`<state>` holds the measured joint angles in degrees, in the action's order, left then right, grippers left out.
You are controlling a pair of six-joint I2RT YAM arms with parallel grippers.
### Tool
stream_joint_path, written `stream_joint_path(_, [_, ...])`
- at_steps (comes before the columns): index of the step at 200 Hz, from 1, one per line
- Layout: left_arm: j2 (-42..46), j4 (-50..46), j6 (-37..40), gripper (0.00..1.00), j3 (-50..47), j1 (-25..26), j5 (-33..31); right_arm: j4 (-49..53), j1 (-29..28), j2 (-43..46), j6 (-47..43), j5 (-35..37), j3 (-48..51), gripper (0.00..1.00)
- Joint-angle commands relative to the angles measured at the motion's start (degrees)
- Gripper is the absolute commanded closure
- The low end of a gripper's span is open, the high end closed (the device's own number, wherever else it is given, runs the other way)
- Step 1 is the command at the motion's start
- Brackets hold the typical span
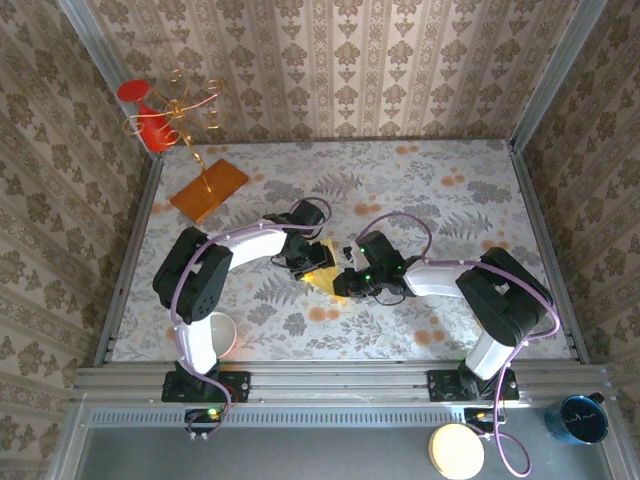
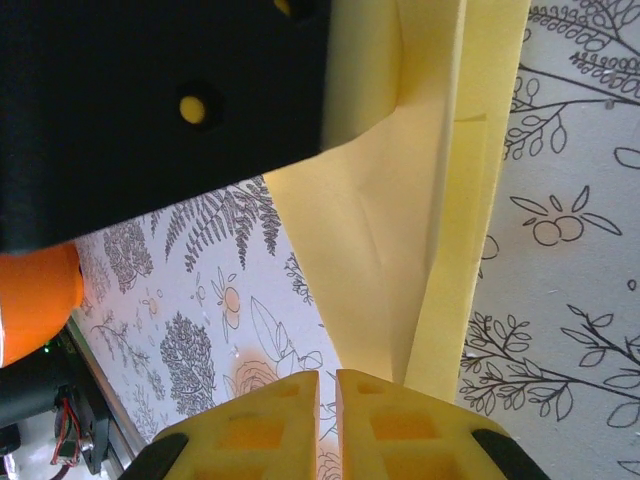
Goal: Fold a paper plane with a square sheet of paper (pick it up from the middle)
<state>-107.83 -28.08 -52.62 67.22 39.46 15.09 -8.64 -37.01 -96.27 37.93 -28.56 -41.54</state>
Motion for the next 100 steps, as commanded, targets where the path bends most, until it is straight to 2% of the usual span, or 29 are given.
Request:
stream_joint_path(1, [-5.53,-7.07,1.3,0.43,-3.06,0.35,-3.31,-0.01,-0.34,-0.94,0.42,-0.2,-0.56,0.85])
stream_joint_path(33, [-5.83,-6.88,1.29,0.43,-3.06,0.34,-3.06,0.93,-0.25,0.34,0.3,0.03,-0.52,0.84])
stream_joint_path(72, [-5.76,-7.07,1.29,0.43,-3.15,0.3,-3.12,2.77,-0.25,5.99,-0.2,4.85,1.7,0.75])
stream_joint_path(100, [-5.77,-6.98,1.2,0.43,-3.14,0.35,-3.05,4.2,-0.33,4.8,-0.4,5.58,1.65,0.75])
